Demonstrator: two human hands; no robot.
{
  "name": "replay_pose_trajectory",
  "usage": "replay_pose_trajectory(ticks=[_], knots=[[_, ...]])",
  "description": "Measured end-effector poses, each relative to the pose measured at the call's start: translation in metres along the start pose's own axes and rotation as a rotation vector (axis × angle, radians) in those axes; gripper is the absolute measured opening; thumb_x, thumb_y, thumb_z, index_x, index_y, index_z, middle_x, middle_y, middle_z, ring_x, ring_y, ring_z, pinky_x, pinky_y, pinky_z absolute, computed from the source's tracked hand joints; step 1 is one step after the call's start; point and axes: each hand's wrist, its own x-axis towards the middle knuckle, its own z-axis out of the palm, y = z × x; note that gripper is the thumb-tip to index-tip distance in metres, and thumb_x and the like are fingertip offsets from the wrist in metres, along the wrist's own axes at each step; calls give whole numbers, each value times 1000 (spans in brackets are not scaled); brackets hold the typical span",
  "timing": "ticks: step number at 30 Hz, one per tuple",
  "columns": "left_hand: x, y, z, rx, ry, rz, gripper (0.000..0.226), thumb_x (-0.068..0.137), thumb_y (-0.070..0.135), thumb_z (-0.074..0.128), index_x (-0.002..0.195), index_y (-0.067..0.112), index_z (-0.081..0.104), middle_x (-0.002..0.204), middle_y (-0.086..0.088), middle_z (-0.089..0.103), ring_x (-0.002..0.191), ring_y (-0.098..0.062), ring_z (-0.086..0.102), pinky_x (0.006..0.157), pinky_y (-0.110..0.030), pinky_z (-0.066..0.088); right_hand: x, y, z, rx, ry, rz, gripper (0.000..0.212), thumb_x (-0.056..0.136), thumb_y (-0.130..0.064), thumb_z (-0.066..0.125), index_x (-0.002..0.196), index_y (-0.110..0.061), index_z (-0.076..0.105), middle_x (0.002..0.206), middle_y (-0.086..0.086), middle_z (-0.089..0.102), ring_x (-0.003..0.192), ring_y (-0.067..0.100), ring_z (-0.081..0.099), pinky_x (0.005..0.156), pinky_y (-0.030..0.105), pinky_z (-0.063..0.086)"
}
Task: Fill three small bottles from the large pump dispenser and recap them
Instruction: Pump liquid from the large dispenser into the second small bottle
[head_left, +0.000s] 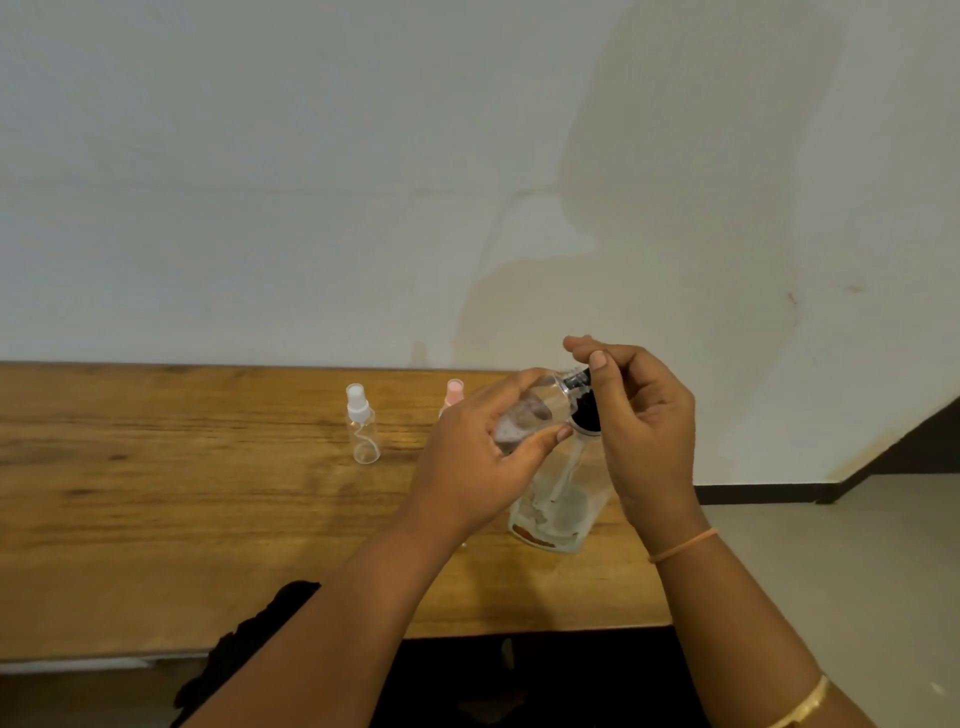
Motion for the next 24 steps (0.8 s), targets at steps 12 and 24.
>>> replay_pose_trajectory(ticks=[12, 24], knots=[[-4, 3, -2, 42, 31, 36, 43, 79, 41, 71, 120, 42, 57, 97, 16, 66, 96, 3, 60, 87, -25, 52, -9, -2, 1, -297, 71, -325, 15, 92, -13, 53, 99, -19, 65, 98, -13, 63, 98, -5, 58, 83, 7, 42], [-4, -2, 1, 10, 31, 33, 54, 74, 59, 59, 126, 46, 46, 111, 29, 58, 101, 8, 58, 105, -56, 37, -11, 8, -6, -288, 34, -357, 23, 92, -15, 47, 108, -18, 63, 107, -11, 63, 105, 5, 60, 90, 15, 46]])
